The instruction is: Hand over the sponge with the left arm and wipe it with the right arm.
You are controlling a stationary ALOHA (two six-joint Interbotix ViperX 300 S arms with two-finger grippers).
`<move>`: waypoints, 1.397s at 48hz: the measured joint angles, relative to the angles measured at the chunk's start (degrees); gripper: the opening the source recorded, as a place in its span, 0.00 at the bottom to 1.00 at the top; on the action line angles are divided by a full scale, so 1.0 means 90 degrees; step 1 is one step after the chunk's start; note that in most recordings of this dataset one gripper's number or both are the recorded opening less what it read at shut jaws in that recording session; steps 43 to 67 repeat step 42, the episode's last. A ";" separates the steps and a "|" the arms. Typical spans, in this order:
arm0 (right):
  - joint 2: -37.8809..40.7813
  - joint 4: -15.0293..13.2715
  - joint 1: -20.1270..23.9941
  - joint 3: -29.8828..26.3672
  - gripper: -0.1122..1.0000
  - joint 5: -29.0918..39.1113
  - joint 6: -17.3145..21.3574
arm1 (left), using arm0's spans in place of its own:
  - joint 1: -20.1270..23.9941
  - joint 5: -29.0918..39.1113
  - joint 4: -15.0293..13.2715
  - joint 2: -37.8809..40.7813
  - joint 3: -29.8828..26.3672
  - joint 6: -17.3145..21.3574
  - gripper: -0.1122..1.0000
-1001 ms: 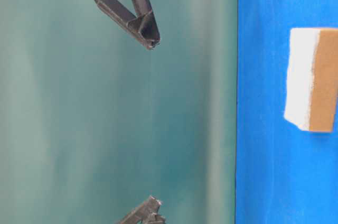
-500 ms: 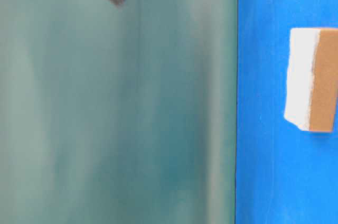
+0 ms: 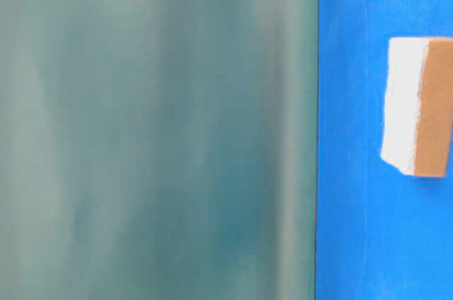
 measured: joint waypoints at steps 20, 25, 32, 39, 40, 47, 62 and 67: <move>-0.1221 0.0146 0.0000 0.1631 0.76 -0.1064 0.0283 | 0.0000 0.0039 0.0000 -0.0703 0.0957 -0.0010 0.88; -0.1074 0.0156 0.0000 0.1777 0.76 -0.1367 0.0293 | 0.0000 -0.0078 0.0000 -0.0723 0.1045 -0.0020 0.88; -0.0889 0.0186 0.0000 0.1855 0.76 -0.1475 0.0303 | 0.0000 -0.0117 0.0000 -0.0791 0.1074 -0.0020 0.88; -0.0879 0.0195 0.0000 0.1855 0.76 -0.1475 0.0303 | 0.0000 -0.0137 0.0000 -0.0830 0.1104 -0.0029 0.88; -0.0879 0.0195 0.0000 0.1855 0.76 -0.1475 0.0303 | 0.0000 -0.0146 0.0000 -0.0840 0.1104 -0.0029 0.88; -0.0879 0.0195 0.0000 0.1855 0.76 -0.1475 0.0303 | 0.0000 -0.0166 0.0000 -0.0850 0.1123 -0.0029 0.88; -0.0879 0.0195 0.0000 0.1855 0.76 -0.1475 0.0303 | 0.0000 -0.0166 0.0000 -0.0850 0.1123 -0.0029 0.88; -0.0879 0.0195 0.0000 0.1855 0.76 -0.1475 0.0303 | 0.0000 -0.0166 0.0000 -0.0850 0.1123 -0.0029 0.88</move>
